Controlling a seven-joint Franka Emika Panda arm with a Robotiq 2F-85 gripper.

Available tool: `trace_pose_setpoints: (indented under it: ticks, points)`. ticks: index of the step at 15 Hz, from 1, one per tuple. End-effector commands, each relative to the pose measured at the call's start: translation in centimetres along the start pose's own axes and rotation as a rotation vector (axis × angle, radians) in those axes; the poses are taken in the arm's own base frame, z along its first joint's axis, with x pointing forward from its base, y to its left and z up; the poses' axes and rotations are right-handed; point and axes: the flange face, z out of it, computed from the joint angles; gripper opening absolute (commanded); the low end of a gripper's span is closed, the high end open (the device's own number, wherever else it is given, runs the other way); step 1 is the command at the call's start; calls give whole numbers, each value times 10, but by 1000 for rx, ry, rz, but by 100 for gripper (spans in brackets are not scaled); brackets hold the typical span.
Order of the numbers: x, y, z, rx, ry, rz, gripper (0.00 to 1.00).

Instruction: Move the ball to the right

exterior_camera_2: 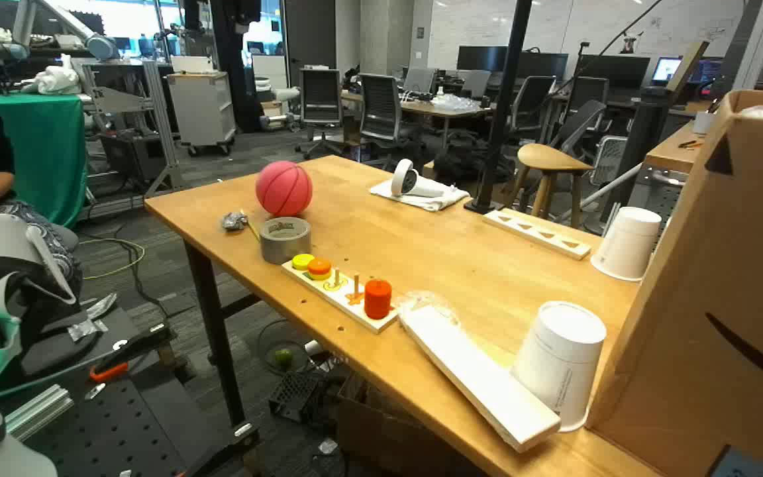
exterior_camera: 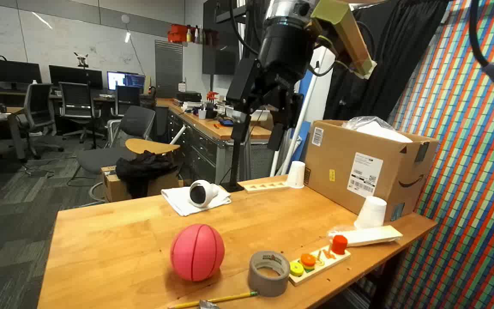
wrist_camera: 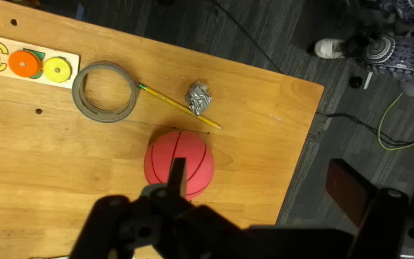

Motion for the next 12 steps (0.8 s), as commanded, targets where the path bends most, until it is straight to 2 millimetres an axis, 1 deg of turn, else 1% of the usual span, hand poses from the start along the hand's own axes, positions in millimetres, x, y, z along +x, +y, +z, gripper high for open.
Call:
trace_pose_setpoints:
  ticks: [1,4,10,12]
  points:
    - [1,-1,-3,0,4,-1,100]
    - [0,-2,-8,0,13,-4,100]
    - [0,-2,-8,0,13,-4,100]
    - [6,-12,1,-20,27,-45,100]
